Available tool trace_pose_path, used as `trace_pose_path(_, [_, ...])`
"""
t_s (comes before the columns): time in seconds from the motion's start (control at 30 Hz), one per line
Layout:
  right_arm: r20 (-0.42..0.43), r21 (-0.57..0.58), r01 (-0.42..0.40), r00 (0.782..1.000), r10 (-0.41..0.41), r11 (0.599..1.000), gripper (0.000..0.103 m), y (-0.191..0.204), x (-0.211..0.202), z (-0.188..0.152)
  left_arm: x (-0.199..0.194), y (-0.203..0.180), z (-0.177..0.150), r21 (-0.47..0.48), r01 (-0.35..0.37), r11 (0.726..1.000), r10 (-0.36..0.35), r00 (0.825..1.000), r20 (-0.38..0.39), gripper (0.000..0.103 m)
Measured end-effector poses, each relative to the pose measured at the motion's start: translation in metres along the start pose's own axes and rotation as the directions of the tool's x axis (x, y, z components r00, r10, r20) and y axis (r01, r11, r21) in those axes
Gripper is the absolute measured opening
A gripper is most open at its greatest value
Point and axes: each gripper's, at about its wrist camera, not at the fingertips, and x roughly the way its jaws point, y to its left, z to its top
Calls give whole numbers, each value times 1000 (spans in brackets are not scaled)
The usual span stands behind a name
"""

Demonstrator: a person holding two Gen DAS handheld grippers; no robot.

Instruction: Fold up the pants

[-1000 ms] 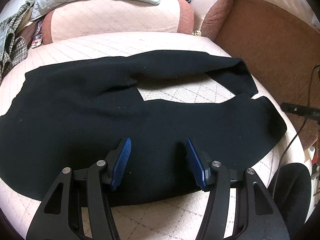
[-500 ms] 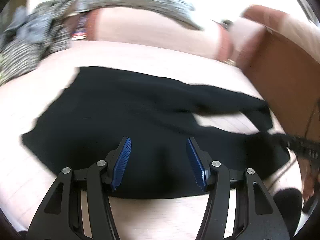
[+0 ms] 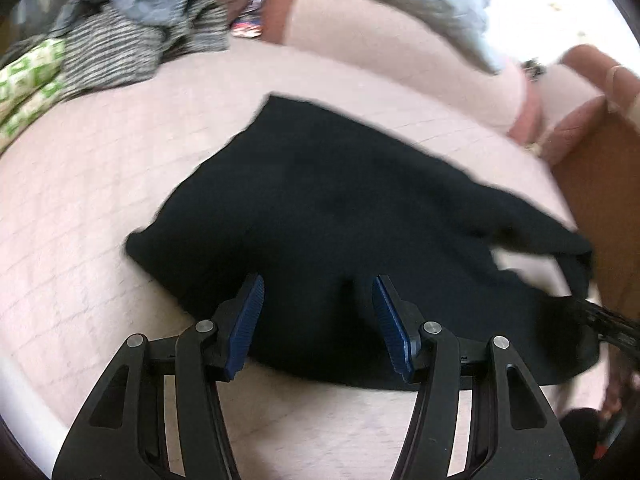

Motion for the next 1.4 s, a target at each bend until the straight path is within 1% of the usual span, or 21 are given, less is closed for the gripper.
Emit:
trace_pose_path(0.1, [41, -83, -1, 999, 4, 997, 49, 5, -8, 24, -1, -16, 23, 72, 44, 996, -45, 999, 18, 56])
trace_pose_path(0.2, [74, -147, 4, 997, 7, 989, 50, 9, -7, 54, 15, -31, 53, 181, 22, 983, -21, 1000, -7, 56])
trace_pose_path(0.27, [88, -182, 12, 996, 4, 983, 50, 9, -1, 76, 31, -37, 75, 220, 0, 975, 7, 1000, -31, 56])
trace_pose_path(0.33, [89, -203, -18, 995, 36, 979, 50, 13, 8, 94, 50, -40, 93, 236, -3, 972, 20, 997, -69, 56])
trace_pose_path(0.4, [67, -220, -91, 992, 108, 971, 50, 20, 25, 113, 70, -43, 112, 236, 4, 972, 23, 994, -111, 56])
trace_pose_path(0.53, [6, -296, -157, 986, 166, 942, 51, 47, 64, 134, 101, -45, 139, 235, 11, 972, 24, 989, -147, 56])
trace_pose_path(0.73, [-73, -379, -131, 991, 112, 916, 51, 69, 120, 147, 126, -46, 165, 299, -14, 954, 67, 984, -168, 56])
trace_pose_path(0.83, [-102, -385, -139, 989, 107, 913, 51, 70, 138, 150, 125, -41, 174, 332, -44, 942, 90, 988, -123, 56])
trace_pose_path(0.9, [-120, -390, -128, 989, 88, 912, 51, 70, 150, 148, 124, -42, 179, 394, -24, 919, 62, 995, -83, 57])
trace_pose_path(0.93, [-121, -395, -127, 989, 86, 910, 51, 71, 154, 146, 125, -44, 179, 434, -12, 901, 52, 996, -79, 61])
trace_pose_path(1.0, [-86, -424, -110, 993, 80, 899, 52, 74, 153, 139, 138, -51, 174, 561, 8, 828, 70, 991, -117, 63])
trace_pose_path(1.03, [-80, -434, -107, 994, 80, 895, 52, 75, 152, 138, 144, -52, 171, 606, -4, 796, 99, 987, -124, 63])
trace_pose_path(1.07, [-82, -432, -111, 993, 84, 895, 52, 73, 151, 137, 156, -52, 165, 661, -30, 750, 149, 981, -125, 63])
trace_pose_path(1.1, [-85, -426, -119, 992, 91, 897, 52, 72, 152, 138, 163, -51, 163, 688, -42, 724, 177, 976, -127, 63])
trace_pose_path(1.13, [-92, -414, -132, 990, 103, 900, 52, 69, 152, 140, 168, -48, 162, 701, -32, 712, 177, 975, -135, 63])
trace_pose_path(1.17, [-99, -407, -142, 989, 111, 903, 52, 68, 153, 141, 170, -46, 164, 696, -16, 717, 152, 979, -134, 65])
trace_pose_path(1.23, [-94, -408, -142, 989, 114, 902, 52, 67, 152, 142, 172, -42, 168, 687, -17, 726, 144, 981, -128, 79])
trace_pose_path(1.27, [-88, -415, -132, 991, 104, 900, 49, 68, 152, 142, 177, -41, 169, 687, -31, 726, 152, 981, -117, 82])
trace_pose_path(1.33, [-64, -442, -104, 994, 84, 891, 30, 73, 151, 139, 179, -40, 167, 680, -32, 733, 137, 985, -101, 83])
trace_pose_path(1.37, [-59, -450, -101, 995, 83, 887, 15, 76, 149, 138, 180, -40, 166, 679, -34, 733, 134, 986, -95, 81])
trace_pose_path(1.4, [-49, -460, -89, 996, 75, 884, 12, 79, 147, 137, 178, -40, 165, 674, -17, 738, 118, 988, -104, 68])
